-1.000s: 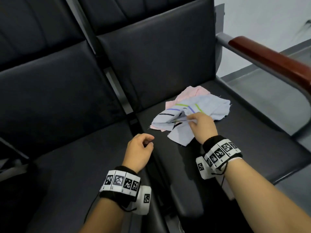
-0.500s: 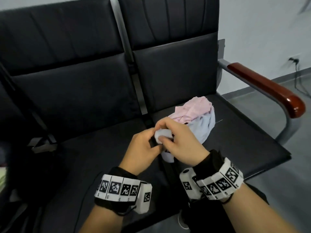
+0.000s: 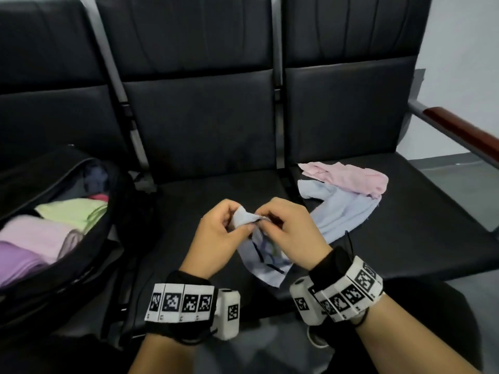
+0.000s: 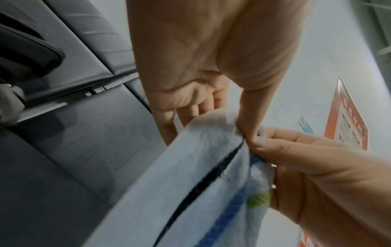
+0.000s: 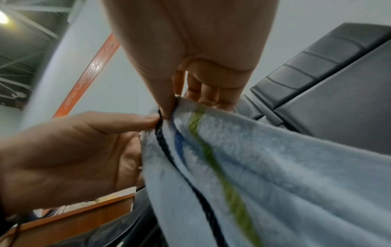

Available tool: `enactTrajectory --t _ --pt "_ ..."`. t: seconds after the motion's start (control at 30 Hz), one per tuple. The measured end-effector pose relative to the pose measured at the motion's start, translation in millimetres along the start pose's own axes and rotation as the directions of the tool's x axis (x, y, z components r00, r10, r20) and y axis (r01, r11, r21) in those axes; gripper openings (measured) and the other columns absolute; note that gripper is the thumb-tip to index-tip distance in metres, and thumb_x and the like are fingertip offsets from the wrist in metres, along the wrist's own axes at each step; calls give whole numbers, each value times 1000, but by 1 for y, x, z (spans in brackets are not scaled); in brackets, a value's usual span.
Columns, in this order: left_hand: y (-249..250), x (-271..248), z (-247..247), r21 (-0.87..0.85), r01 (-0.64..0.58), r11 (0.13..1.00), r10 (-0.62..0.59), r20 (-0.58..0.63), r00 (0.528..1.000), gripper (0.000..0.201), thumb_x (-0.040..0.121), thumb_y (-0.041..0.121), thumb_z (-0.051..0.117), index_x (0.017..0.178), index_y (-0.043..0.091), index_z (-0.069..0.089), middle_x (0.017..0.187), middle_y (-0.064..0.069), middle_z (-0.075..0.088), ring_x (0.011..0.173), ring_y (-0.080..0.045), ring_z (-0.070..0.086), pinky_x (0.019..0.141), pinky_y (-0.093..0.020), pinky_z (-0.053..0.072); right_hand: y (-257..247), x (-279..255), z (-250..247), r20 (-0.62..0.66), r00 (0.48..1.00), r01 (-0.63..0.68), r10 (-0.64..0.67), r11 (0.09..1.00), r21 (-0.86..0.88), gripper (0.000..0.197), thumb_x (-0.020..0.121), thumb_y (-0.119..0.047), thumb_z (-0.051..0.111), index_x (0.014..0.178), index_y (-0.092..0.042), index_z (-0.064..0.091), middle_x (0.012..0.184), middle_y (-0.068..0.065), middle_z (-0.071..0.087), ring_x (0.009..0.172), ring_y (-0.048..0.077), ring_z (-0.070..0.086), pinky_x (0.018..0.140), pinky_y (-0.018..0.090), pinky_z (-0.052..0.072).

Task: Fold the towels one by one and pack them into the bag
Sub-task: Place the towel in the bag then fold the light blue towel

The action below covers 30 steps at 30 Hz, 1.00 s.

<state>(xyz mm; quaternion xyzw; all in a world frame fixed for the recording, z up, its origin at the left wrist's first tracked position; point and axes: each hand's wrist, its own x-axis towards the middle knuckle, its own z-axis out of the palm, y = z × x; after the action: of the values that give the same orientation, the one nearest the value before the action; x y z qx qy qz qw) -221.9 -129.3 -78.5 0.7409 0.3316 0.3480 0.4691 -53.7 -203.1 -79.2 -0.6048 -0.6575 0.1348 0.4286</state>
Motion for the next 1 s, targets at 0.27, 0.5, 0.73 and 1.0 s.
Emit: enactTrajectory --t 0.27,0.5,0.73,1.0 --pt "-15 -28 -49 -24 -107 994 100 -214 972 20 88 5 67 82 23 60 77 8 62 71 -4 58 67 -15 45 6 -7 31 171 985 13 3 996 -92 6 87 -17 70 82 -19 68 76 -4 61 73 10 57 69 30 46" --pt "-16 -30 -112 -84 -222 971 124 -622 773 14 87 22 64 85 36 61 79 14 61 73 -4 55 71 -23 45 59 -18 -10 13 955 -273 297 893 -358 20 89 -17 69 70 -18 65 66 0 60 71 26 57 66 36 41" --pt "-24 -30 -135 -69 -142 987 33 -788 615 11 89 27 61 84 31 52 82 11 54 78 -7 51 78 -30 44 21 0 -5 -249 960 -136 126 990 -23 6 80 -26 66 80 -22 70 76 -12 68 73 4 61 67 10 44" --pt "-49 -48 -194 -50 -83 995 -16 -932 363 8 87 30 62 83 28 55 88 -3 59 82 -15 55 78 -36 51 40 -10 21 66 952 -278 300 933 -228 16 82 -27 78 75 -15 70 71 -2 65 69 14 59 67 35 48"
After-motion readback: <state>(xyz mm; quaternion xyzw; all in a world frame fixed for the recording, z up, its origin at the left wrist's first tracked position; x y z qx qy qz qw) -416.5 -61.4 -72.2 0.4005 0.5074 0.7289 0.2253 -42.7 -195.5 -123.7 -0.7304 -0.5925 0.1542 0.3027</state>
